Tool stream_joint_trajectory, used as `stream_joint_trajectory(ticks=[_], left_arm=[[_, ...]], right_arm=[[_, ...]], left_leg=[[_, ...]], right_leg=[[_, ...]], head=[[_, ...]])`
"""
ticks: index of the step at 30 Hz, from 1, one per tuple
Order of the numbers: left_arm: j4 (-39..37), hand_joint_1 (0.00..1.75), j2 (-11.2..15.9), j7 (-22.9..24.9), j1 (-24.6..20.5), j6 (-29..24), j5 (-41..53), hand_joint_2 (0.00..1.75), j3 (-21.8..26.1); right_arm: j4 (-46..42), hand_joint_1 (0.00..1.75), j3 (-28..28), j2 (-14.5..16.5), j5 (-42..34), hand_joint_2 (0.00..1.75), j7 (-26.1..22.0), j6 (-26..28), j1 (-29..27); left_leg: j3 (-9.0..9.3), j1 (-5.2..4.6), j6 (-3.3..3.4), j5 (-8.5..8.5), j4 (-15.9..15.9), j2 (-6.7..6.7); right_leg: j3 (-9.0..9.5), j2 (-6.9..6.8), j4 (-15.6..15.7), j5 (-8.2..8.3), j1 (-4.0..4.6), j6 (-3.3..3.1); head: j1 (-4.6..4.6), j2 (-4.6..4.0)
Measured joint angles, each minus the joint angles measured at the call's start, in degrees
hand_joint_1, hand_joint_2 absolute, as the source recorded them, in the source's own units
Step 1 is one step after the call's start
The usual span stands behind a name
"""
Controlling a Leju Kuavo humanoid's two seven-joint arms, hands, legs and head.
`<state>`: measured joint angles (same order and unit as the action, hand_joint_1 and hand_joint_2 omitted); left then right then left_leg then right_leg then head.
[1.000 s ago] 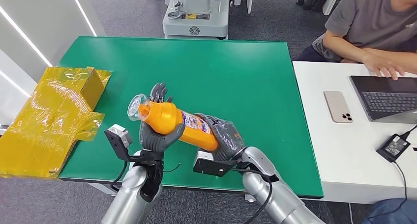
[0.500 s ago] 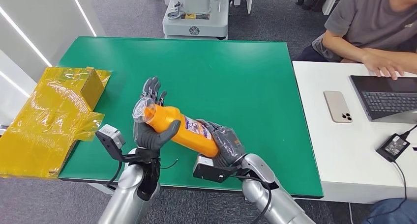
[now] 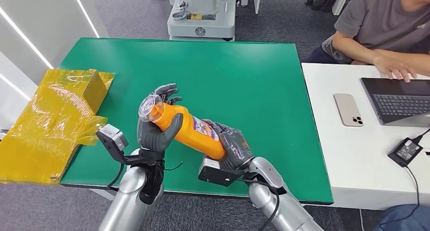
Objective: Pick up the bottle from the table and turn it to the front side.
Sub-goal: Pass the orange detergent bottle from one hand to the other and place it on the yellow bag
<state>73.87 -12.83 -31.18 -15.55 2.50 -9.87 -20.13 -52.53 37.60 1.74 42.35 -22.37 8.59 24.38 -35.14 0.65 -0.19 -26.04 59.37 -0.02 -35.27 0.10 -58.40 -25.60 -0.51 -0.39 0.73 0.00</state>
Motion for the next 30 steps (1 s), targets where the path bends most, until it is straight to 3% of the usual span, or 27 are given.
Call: stream_joint_trajectory(ticks=[14, 15, 18, 19, 25, 30], left_arm=[[0.05, 1.75, 0.02, 1.0, -1.19, 0.27, 0.0, 1.75, -0.51], [0.05, 1.75, 0.01, 1.04, -1.25, 0.32, 0.02, 1.75, -0.52], [0.05, 1.75, -0.02, 1.13, -1.47, 0.5, 0.21, 1.75, -0.54], [0.05, 1.75, -0.03, 1.13, -1.61, 0.53, 0.36, 1.75, -0.56], [0.05, 1.75, 0.33, 1.24, -2.81, 0.31, 1.11, 1.75, -0.61], [0.05, 1.75, 0.43, 1.24, -3.09, -0.35, 1.49, 1.75, -0.61]], right_arm=[[-0.52, 1.73, -0.72, -0.02, 0.27, 1.75, -0.03, 0.57, -0.65], [-0.53, 1.57, -0.75, -0.02, 0.3, 1.75, -0.05, 0.78, -0.67], [-0.85, 0.27, -1.02, -0.01, 0.41, 1.75, -0.16, 1.97, -0.95], [-1.09, 0.0, -1.12, -0.01, 0.48, 1.75, -0.22, 2.55, -1.13], [-3.38, 0.0, -1.25, 0.01, 0.58, 1.75, -0.67, 4.71, -2.3], [-5.48, 0.0, -1.25, 0.14, -3.83, 1.75, -1.29, 5.96, -2.79]], left_leg=[[0.0, 0.0, -0.01, 0.0, 0.0, 0.0], [0.0, 0.0, -0.01, 0.0, 0.0, 0.0], [0.0, 0.0, -0.01, 0.0, 0.0, 0.0], [-0.01, 0.0, -0.01, 0.0, 0.0, -0.01], [-0.01, 0.0, -0.01, 0.0, 0.0, -0.01], [-0.01, 0.0, -0.01, 0.0, -0.01, -0.01]], right_leg=[[0.0, 0.0, -0.01, 0.0, 0.0, 0.0], [0.0, 0.0, -0.01, 0.0, 0.0, 0.0], [0.0, 0.0, -0.01, 0.0, 0.0, 0.0], [0.0, 0.0, -0.01, 0.0, 0.0, 0.0], [0.01, -0.02, -0.01, 0.0, 0.0, 0.0], [0.01, -0.02, -0.02, 0.0, 0.0, 0.0]], head=[[0.01, 0.0], [0.0, 0.0], [0.0, 0.0], [0.0, 0.0], [-0.01, 0.0], [0.0, 0.0]])
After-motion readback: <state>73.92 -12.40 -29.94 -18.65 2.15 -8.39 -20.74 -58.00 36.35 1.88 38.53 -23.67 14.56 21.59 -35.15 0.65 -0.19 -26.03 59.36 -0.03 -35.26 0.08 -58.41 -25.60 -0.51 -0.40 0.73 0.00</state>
